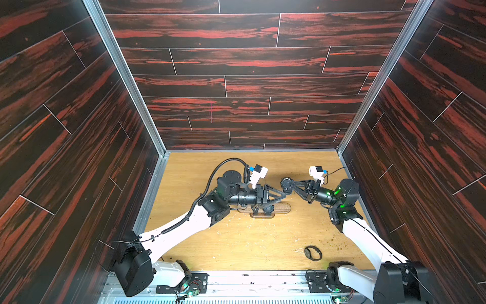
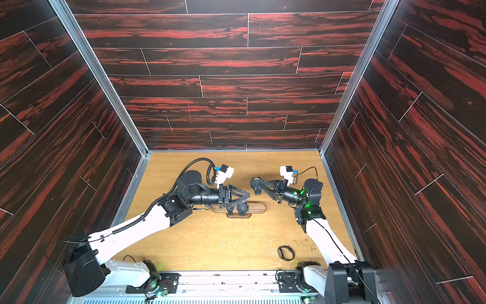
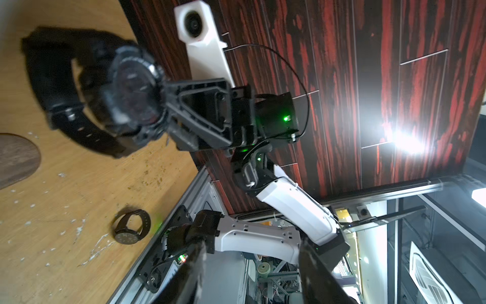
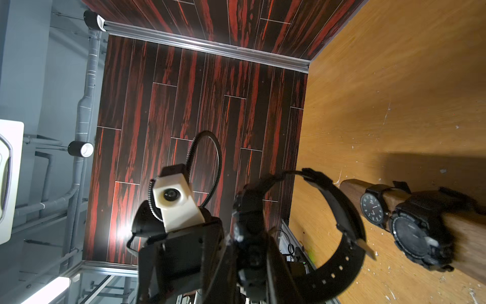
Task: Place watch on stand
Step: Pick up the watch at the center of the board, then place the watch on the stand.
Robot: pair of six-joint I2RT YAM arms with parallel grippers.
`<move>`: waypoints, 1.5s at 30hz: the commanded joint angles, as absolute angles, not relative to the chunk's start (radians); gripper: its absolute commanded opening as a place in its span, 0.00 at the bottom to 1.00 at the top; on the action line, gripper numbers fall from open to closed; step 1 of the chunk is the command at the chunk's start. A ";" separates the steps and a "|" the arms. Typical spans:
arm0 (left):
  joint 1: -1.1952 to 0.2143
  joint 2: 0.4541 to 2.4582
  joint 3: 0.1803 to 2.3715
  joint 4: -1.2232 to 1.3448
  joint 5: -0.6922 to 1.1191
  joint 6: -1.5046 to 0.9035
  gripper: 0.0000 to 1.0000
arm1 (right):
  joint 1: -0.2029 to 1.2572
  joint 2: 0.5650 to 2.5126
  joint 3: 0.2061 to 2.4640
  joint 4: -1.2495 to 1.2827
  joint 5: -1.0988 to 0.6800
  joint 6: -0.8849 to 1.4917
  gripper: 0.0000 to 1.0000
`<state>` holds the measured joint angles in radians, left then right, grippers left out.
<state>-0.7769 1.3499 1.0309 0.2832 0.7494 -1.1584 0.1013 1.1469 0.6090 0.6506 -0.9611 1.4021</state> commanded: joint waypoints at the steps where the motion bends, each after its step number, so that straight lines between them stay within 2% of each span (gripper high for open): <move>1: -0.769 1.295 1.000 0.239 0.700 -1.109 0.60 | 0.097 1.173 0.667 0.665 -0.987 1.382 0.00; 8: -0.762 1.280 0.993 0.177 0.659 -1.096 0.68 | 0.091 1.139 0.693 0.503 -0.980 1.267 0.00; 13: -0.737 1.278 0.993 0.141 0.674 -1.096 0.69 | 0.054 1.092 0.665 0.408 -0.982 1.214 0.00; 19: -0.655 1.234 0.957 0.080 0.694 -1.093 0.68 | 0.024 1.026 0.701 0.052 -0.947 0.983 0.00; 21: -0.618 1.210 0.931 0.068 0.702 -1.098 0.67 | 0.015 1.017 0.686 0.009 -0.948 0.954 0.00; 31: -0.463 1.113 0.779 -0.046 0.702 -1.081 0.67 | -0.034 1.032 0.547 -0.032 -0.942 0.904 0.00; 38: -0.396 1.135 0.635 0.062 0.706 -1.145 0.67 | -0.037 1.103 0.507 -0.045 -0.921 0.836 0.00; 45: -0.368 1.176 0.611 0.090 0.718 -1.142 0.68 | -0.039 1.145 0.503 -0.001 -0.907 0.821 0.00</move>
